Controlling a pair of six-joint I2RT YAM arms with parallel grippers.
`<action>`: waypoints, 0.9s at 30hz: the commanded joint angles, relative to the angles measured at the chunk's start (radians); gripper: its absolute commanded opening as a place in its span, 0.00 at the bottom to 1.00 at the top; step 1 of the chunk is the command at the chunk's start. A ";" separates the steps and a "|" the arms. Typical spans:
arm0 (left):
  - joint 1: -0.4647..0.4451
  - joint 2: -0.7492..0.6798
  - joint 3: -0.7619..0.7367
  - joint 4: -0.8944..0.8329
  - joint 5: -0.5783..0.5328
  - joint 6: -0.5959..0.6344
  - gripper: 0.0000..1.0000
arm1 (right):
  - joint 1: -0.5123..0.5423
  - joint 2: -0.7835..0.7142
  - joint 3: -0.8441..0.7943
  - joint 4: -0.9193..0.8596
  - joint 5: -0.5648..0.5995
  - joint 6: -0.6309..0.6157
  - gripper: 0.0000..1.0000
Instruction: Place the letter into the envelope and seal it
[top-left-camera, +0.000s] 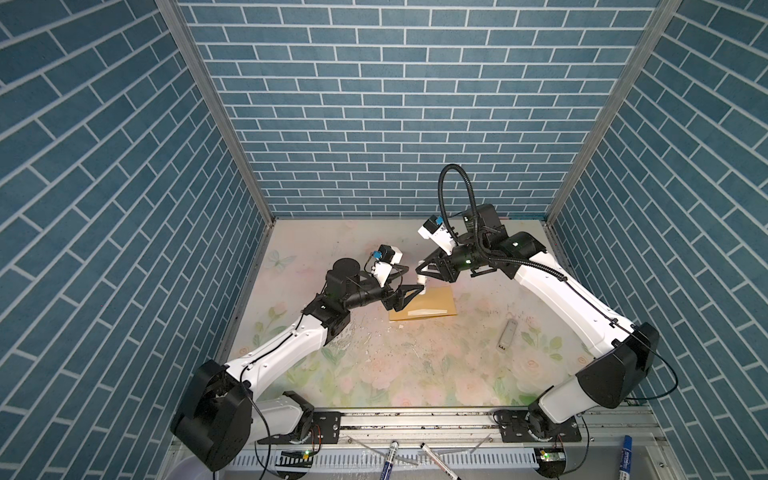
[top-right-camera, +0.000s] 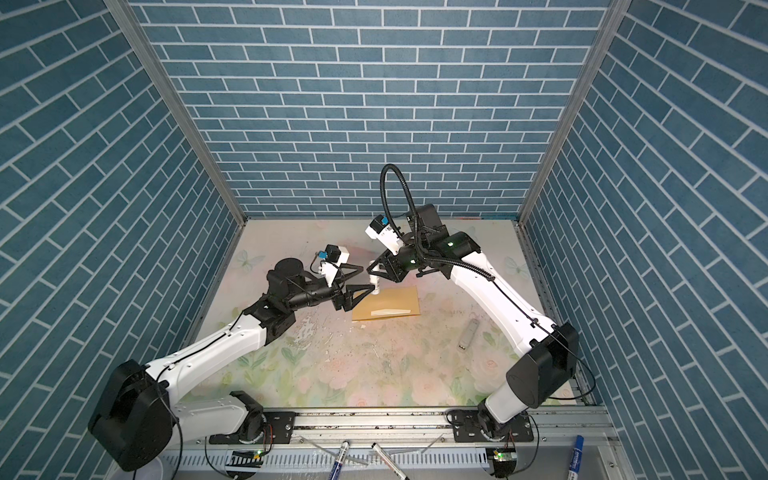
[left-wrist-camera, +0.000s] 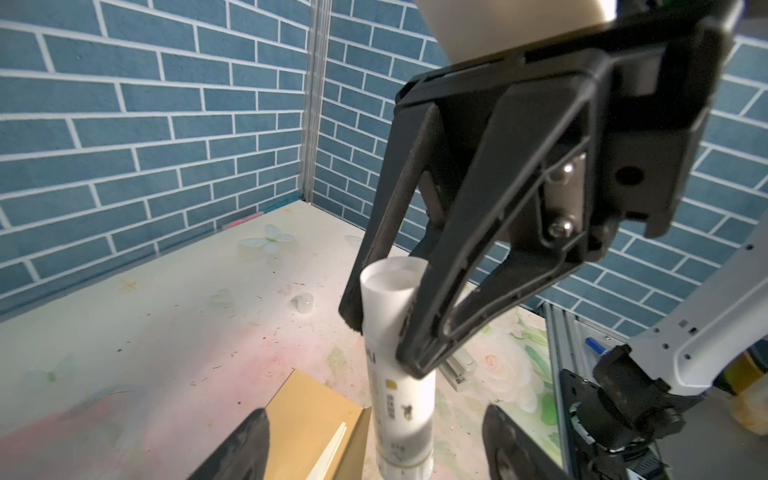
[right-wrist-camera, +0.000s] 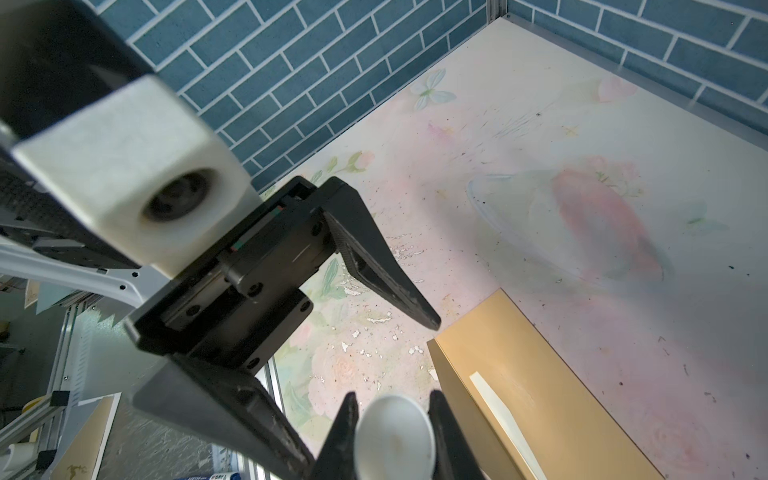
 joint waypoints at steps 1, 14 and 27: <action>0.006 0.027 0.032 0.053 0.068 -0.053 0.76 | 0.010 0.012 0.059 -0.025 -0.032 -0.077 0.00; 0.007 0.082 0.056 0.089 0.095 -0.109 0.52 | 0.033 0.029 0.072 -0.019 -0.016 -0.090 0.00; 0.006 0.095 0.065 0.095 0.042 -0.159 0.04 | 0.043 0.033 0.064 0.026 0.036 -0.082 0.02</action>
